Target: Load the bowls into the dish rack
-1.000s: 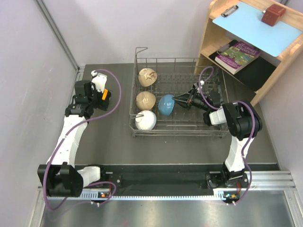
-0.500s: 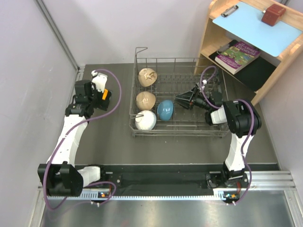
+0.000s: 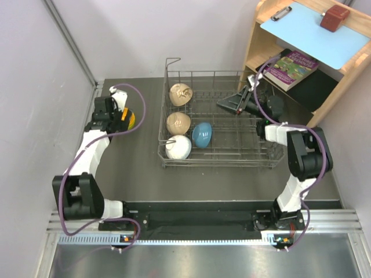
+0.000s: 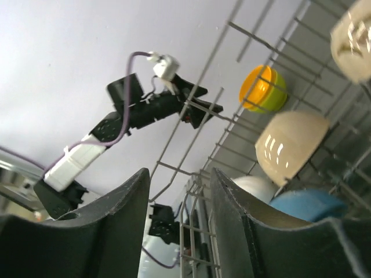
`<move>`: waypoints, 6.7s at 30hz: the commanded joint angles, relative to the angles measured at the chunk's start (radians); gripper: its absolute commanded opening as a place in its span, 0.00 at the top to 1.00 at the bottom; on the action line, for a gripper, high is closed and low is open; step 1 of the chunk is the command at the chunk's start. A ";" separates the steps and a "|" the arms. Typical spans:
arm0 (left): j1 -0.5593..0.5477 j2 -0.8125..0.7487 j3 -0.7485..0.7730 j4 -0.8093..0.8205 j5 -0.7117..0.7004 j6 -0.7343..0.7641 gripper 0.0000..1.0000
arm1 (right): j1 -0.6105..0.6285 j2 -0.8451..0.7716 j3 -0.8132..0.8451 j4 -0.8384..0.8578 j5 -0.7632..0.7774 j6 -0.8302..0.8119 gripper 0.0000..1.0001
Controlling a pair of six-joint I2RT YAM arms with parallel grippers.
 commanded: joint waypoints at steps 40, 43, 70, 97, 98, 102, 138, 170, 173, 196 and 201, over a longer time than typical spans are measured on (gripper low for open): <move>0.094 0.468 0.255 0.090 -0.001 -0.010 0.56 | -0.013 -0.290 0.168 -0.566 -0.046 -0.566 0.54; 0.094 0.482 0.264 0.088 -0.004 -0.013 0.69 | -0.014 -0.314 0.176 -0.624 -0.046 -0.620 0.53; 0.074 0.069 0.449 -0.238 0.279 -0.047 1.00 | 0.338 -0.422 0.639 -1.609 0.244 -1.572 0.31; -0.071 -0.327 0.253 -0.631 0.566 0.015 1.00 | 1.267 -0.072 0.807 -1.790 1.168 -2.272 0.04; -0.071 -0.333 0.245 -0.632 0.568 0.016 1.00 | 1.268 -0.057 0.813 -1.766 1.181 -2.272 0.04; -0.072 -0.357 0.216 -0.634 0.565 0.021 1.00 | 1.268 -0.005 0.836 -1.746 1.215 -2.276 0.08; -0.078 -0.457 0.193 -0.703 0.549 0.034 1.00 | 1.259 0.095 0.896 -1.747 1.139 -2.230 0.52; -0.078 -0.495 0.109 -0.461 0.499 -0.090 0.11 | 1.263 0.177 1.043 -1.940 1.154 -2.154 1.00; -0.078 -0.489 0.124 -0.398 0.499 -0.117 0.01 | 1.265 0.166 1.026 -1.937 1.142 -2.137 1.00; -0.077 -0.468 0.191 -0.276 0.275 -0.177 0.01 | 1.231 0.031 0.900 -1.835 1.020 -2.005 1.00; -0.077 -0.382 0.172 -0.287 0.197 -0.168 0.01 | 1.152 -0.015 0.903 -1.822 0.952 -1.941 1.00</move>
